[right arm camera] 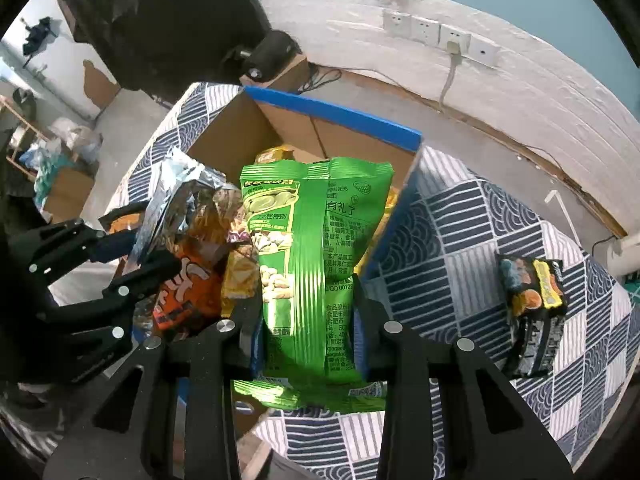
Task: Organize snacks
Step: 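Lift both held snacks and carry them over the cardboard box, then open both grippers to drop the snacks into the box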
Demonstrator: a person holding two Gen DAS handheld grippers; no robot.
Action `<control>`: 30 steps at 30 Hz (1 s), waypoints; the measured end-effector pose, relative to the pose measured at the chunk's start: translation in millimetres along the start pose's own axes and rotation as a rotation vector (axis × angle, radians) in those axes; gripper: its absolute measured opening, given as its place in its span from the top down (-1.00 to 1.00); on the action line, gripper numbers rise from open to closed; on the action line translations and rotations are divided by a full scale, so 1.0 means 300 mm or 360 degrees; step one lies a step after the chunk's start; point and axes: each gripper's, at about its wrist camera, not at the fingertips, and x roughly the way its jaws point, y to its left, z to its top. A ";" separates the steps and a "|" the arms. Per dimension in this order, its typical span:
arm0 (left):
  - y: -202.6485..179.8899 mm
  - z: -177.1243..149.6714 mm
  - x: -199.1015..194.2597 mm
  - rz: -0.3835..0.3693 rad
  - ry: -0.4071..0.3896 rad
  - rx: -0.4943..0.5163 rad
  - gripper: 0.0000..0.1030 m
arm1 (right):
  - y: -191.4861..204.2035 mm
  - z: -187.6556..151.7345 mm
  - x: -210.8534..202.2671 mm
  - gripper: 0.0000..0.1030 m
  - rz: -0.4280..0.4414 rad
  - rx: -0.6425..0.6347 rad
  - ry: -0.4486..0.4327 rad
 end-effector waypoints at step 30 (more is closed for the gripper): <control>-0.091 0.008 -0.032 -0.0050 -0.0082 0.0040 -0.39 | -0.139 -0.114 -0.159 -0.35 -0.0221 0.0048 -0.0128</control>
